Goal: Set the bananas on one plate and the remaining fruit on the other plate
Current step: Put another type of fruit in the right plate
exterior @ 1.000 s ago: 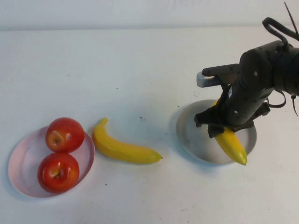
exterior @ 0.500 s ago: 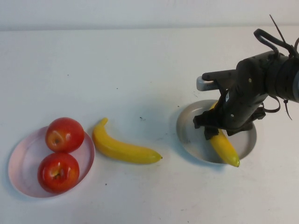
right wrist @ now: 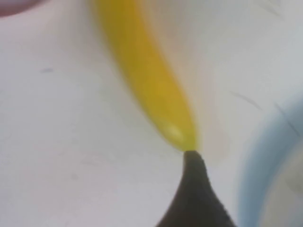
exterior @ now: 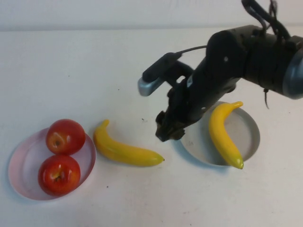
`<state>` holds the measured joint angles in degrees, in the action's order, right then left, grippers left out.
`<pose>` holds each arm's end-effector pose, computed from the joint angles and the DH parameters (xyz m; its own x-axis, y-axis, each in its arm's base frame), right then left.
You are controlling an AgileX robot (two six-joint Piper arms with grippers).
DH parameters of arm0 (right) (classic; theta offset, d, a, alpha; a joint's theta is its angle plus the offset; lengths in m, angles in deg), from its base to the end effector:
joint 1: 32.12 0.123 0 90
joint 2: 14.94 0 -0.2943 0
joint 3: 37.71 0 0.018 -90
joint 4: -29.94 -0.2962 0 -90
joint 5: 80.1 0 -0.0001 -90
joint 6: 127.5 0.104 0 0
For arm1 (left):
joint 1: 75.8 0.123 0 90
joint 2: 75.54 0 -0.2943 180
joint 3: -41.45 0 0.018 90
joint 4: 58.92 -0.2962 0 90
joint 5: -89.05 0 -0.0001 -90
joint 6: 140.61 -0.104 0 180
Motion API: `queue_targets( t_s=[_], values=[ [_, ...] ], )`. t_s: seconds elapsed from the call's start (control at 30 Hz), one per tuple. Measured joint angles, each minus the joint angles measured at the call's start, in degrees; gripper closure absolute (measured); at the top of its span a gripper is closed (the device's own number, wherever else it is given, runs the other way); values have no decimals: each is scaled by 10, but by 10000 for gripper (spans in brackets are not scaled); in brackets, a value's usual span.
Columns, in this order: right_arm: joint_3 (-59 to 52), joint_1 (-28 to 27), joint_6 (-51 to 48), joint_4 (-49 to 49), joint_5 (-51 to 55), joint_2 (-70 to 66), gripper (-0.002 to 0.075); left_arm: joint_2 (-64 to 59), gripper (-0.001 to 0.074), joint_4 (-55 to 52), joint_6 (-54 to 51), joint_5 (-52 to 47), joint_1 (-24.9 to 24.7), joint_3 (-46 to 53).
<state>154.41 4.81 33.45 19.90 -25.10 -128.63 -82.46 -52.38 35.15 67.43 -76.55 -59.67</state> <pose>0.3536 0.2844 0.2565 -0.5648 -0.7083 -0.4235 -0.7914 0.6104 0.0345 0.1010 -0.0057 0.1671 -0.2988 -0.0282 -0.9539 0.0436 0.9981 -0.0432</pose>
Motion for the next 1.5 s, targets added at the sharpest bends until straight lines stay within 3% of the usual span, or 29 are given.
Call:
queue_targets(
  t_s=[0.13,0.27,0.8,0.9,1.03,1.17,1.5],
  values=[
    [31,38,-137,-29,4,-30,308,0,737,0,0,0,0,0],
    [66,58,-203,-31,7,-82,308,0,737,0,0,0,0,0],
    [165,77,-214,-37,15,-215,312,0,737,0,0,0,0,0],
    [166,77,-208,-29,15,-222,341,0,737,0,0,0,0,0],
    [167,77,-187,-21,13,-222,421,0,737,0,0,0,0,0],
    [169,77,-126,2,11,-222,421,0,737,0,0,0,0,0],
    [170,73,219,65,51,-137,421,0,737,0,0,0,0,0]
  ],
)
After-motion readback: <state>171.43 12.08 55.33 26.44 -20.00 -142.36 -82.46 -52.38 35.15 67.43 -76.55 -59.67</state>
